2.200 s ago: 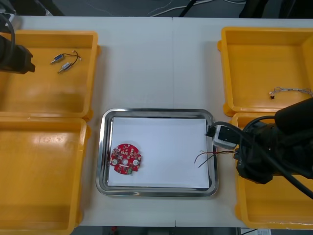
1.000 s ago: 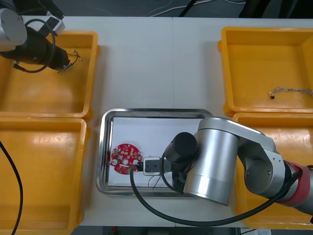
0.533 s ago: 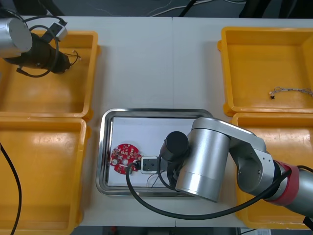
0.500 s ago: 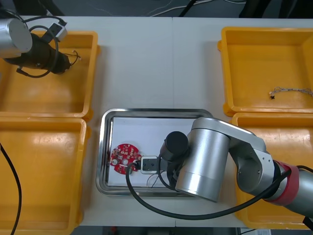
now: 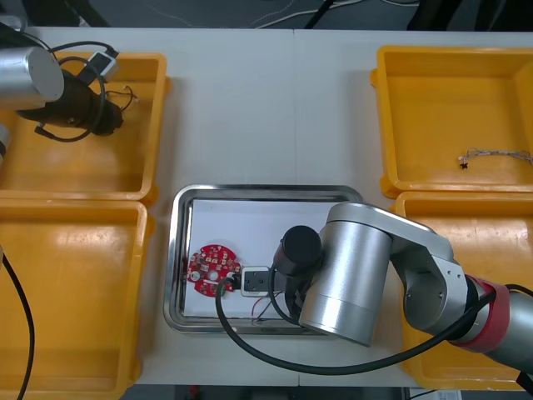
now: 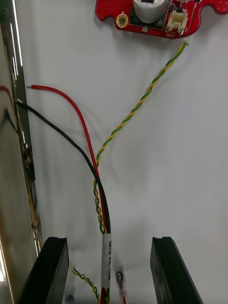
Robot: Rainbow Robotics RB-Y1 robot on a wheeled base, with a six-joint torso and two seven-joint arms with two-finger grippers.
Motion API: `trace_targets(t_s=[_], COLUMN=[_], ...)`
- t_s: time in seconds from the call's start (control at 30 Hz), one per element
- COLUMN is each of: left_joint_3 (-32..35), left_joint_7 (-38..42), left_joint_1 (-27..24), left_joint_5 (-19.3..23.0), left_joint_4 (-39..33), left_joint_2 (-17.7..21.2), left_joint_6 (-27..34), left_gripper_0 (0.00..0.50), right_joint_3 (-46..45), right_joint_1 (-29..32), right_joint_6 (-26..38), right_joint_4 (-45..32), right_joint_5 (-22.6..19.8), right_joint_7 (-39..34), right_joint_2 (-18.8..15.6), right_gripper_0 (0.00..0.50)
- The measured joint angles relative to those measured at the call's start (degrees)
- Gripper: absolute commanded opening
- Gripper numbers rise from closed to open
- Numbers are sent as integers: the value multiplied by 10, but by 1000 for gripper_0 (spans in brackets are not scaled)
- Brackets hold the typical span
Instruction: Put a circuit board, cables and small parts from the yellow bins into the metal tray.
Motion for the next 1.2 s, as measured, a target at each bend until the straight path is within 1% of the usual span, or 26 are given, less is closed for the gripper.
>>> trace_targets(t_s=[0.1, 0.13, 0.2, 0.27, 0.47, 0.6, 0.73, 0.9, 0.93, 1.0, 1.07, 1.17, 1.2], left_joint_3=[-7, -9, -11, -12, -12, -12, -12, -22, -23, -23, -23, -23, -23], left_joint_7=[0, 0, 0, 0, 0, 0, 0, 0, 0, 0, 0, 0, 0], left_joint_1=[0, 0, -1, -2, -2, -2, -2, -2, -2, -2, -2, -2, -2], left_joint_5=[2, 4, 5, 5, 5, 5, 5, 5, 5, 5, 5, 5, 5], left_joint_4=[0, 0, 0, 0, 0, 0, 0, 0, 0, 0, 0, 0, 0], left_joint_2=[0, 0, 0, 0, -1, -1, -2, -2, -2, -2, -2, -2, -2], left_joint_6=[-2, -2, -3, -3, -3, -4, -9, -18, -20, -22, -24, -24, -25], left_gripper_0=[500, 484, 426, 410, 412, 410, 426, 424, 414, 412, 413, 412, 402], right_joint_3=[-3, -5, -11, -23, -75, -99, -119, -156, -166, -187, -211, -239, -247], right_joint_1=[2, 2, 2, 2, 4, 5, 5, 5, 5, 5, 5, 6, 6], right_joint_6=[2, 4, 13, 30, 65, 68, 73, 89, 96, 110, 120, 121, 121], right_joint_4=[0, 0, -1, -5, -27, -50, -72, -80, -80, -80, -81, -92, -99], right_joint_5=[0, -1, -7, -20, -68, -74, -84, -115, -124, -139, -155, -163, -166], right_joint_7=[0, 0, 0, 0, 0, 0, 0, -3, -7, -24, -60, -107, -115], right_joint_2=[0, 0, 0, 0, 0, -2, -4, -5, -5, -5, -6, -7, -9], right_gripper_0=[500, 500, 500, 500, 500, 500, 500, 500, 500, 500, 500, 500, 500])
